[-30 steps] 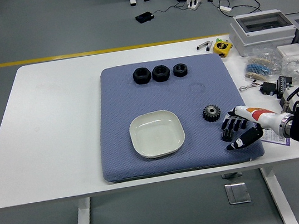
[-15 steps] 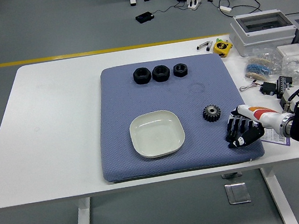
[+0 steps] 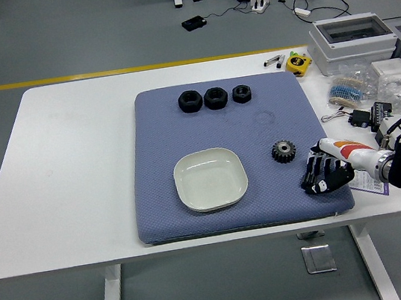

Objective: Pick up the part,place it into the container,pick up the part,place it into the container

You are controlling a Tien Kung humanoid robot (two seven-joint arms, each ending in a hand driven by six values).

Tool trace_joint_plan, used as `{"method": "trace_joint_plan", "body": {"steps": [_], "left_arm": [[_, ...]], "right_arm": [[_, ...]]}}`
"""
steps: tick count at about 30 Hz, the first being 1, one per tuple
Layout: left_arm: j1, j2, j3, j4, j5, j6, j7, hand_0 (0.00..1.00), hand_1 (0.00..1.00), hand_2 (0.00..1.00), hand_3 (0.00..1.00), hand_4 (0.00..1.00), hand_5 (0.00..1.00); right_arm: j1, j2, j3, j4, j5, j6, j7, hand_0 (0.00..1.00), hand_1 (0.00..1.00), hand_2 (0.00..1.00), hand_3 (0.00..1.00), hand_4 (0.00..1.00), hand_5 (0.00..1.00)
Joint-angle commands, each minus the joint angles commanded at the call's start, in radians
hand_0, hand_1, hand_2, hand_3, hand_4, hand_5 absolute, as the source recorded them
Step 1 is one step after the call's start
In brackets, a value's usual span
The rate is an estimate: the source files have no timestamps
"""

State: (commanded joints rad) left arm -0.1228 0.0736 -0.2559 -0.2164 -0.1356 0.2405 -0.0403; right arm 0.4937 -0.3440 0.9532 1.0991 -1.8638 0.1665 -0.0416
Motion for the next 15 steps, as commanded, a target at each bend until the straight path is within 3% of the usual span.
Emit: {"method": "trace_joint_plan", "body": {"steps": [6, 7, 12, 13, 15], "left_arm": [[-0.001, 0.0, 0.001, 0.0, 0.0, 0.0, 0.0, 0.697, 0.612, 0.651, 0.561, 0.569, 0.586], [-0.001, 0.0, 0.001, -0.001, -0.001, 0.0, 0.0, 0.696, 0.613, 0.651, 0.561, 0.569, 0.586], [-0.003, 0.0, 0.002, -0.001, -0.003, 0.0, 0.0, 0.696, 0.613, 0.651, 0.561, 0.569, 0.586], [-0.003, 0.0, 0.002, -0.001, -0.004, 0.0, -0.001, 0.696, 0.613, 0.651, 0.56, 0.569, 0.586], [-0.003, 0.0, 0.003, -0.001, -0.005, 0.0, -0.001, 0.696, 0.613, 0.651, 0.56, 0.569, 0.586]], "right_arm": [[-0.001, 0.001, -0.002, -0.003, -0.013, 0.003, 0.005, 0.202, 0.326, 0.406, 0.446, 0.927, 0.292], [-0.001, 0.001, -0.003, -0.003, -0.016, 0.003, 0.006, 0.174, 0.301, 0.395, 0.451, 0.959, 0.221], [-0.001, 0.001, -0.007, -0.005, -0.028, 0.007, 0.013, 0.174, 0.301, 0.395, 0.451, 0.959, 0.221], [-0.001, 0.001, -0.008, -0.004, -0.03, 0.004, 0.014, 0.148, 0.249, 0.363, 0.424, 0.91, 0.129], [-0.001, 0.001, -0.01, -0.004, -0.03, -0.001, 0.015, 0.148, 0.249, 0.363, 0.424, 0.91, 0.129]]}}
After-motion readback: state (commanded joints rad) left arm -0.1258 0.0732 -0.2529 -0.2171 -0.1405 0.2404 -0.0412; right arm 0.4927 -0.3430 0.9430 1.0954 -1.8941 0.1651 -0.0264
